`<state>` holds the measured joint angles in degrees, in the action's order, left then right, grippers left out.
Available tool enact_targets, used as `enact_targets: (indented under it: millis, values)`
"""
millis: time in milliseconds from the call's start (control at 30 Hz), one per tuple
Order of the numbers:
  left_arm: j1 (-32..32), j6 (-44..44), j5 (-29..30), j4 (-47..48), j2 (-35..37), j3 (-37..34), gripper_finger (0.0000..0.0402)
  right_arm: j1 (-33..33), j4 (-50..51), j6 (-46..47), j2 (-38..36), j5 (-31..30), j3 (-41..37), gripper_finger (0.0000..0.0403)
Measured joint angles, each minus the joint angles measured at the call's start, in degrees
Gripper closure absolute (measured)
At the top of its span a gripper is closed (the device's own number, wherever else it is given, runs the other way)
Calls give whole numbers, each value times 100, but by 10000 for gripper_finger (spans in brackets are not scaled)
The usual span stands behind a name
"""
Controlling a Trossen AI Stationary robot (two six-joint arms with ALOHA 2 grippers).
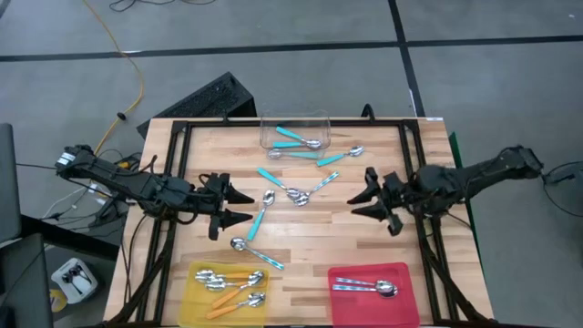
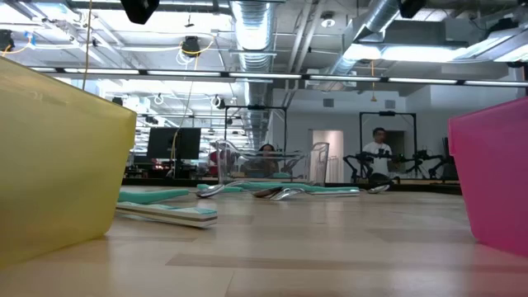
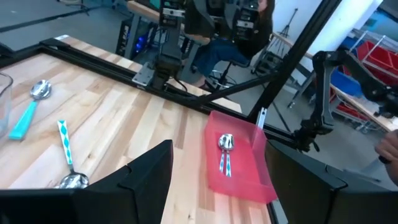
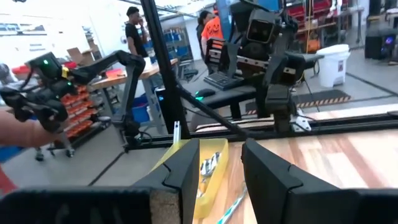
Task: Sort silverware by color (type)
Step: Put the blue spoon into the transparent bin
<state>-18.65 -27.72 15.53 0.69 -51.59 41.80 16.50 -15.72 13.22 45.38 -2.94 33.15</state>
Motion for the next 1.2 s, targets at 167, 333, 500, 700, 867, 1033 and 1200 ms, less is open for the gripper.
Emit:
enact_targets:
  millis: [167,333,500,700,867,1033,1200]
  values:
    - [0,-10,17,-21,0,0,164,265,-560,-274,341,-428,0,259]
    - [2,-49,30,-63,-1,2,164,240,-743,-460,381,-485,21,259]
    - [138,-238,36,127,0,227,164,65,-544,-701,-34,-480,181,259]
    - [335,-234,35,307,0,446,164,-50,116,-1033,-763,-471,262,259]
    - [500,-219,32,424,0,470,164,-51,723,-1026,-1302,-471,264,259]
    - [719,-352,31,640,0,470,164,-49,1208,-977,-1561,-470,264,259]
    - [834,-401,-72,645,-4,470,164,-49,1277,-988,-1582,-470,264,259]
